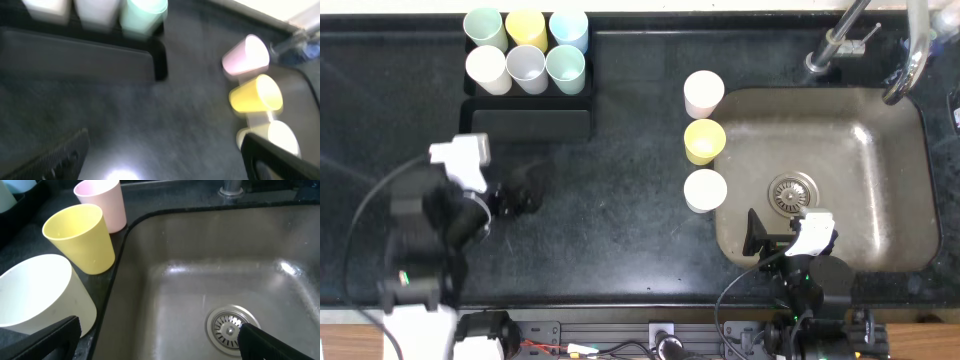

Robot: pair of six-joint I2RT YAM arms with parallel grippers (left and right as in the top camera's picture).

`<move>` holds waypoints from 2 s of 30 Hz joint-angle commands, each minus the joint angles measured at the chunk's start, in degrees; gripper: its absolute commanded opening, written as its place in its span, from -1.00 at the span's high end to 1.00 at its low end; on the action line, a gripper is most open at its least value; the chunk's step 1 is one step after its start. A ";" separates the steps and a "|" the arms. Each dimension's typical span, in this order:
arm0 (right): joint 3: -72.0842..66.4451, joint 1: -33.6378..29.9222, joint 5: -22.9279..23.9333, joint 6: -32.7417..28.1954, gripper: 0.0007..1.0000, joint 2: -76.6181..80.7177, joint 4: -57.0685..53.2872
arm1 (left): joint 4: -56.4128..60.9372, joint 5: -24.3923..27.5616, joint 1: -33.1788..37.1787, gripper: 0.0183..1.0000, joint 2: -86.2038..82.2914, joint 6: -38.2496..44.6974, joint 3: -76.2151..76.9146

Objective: Store Cups

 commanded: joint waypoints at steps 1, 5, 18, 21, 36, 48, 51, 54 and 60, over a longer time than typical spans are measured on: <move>-0.87 -0.02 -0.28 0.20 -0.99 -0.31 -0.94 | -11.85 0.72 -6.62 -1.00 12.94 -1.86 17.40; -0.85 -0.02 -0.28 0.20 -0.99 -0.31 -0.94 | -22.47 -8.04 -17.84 -1.00 25.29 -1.90 34.67; -0.85 -0.02 -0.28 0.20 -1.00 -0.31 -0.94 | -29.99 -20.44 -37.99 -1.00 59.30 -11.52 71.80; -0.85 -0.02 -0.28 0.20 -0.99 -0.31 -0.94 | -29.97 -20.50 -38.64 -1.00 65.59 -11.89 78.73; -0.85 -0.02 -0.28 0.20 -1.00 -0.31 -0.94 | -22.25 -23.50 -38.71 -1.00 78.03 -14.56 85.02; -0.85 -0.02 -0.28 0.20 -1.00 -0.31 -0.94 | -15.87 -25.07 -38.71 -1.00 80.41 -8.74 85.02; -0.85 -0.02 -0.28 0.20 -1.00 -0.31 -0.94 | -15.93 -25.51 -38.77 -1.00 80.41 -1.33 85.02; -0.85 -0.02 -0.28 0.20 -0.99 -0.31 -0.94 | -17.05 -25.51 -38.75 -1.00 80.39 3.72 85.02; -0.87 -0.02 -0.28 0.20 -1.00 -0.31 -0.94 | -19.50 -26.56 -38.53 -1.00 81.07 2.40 85.02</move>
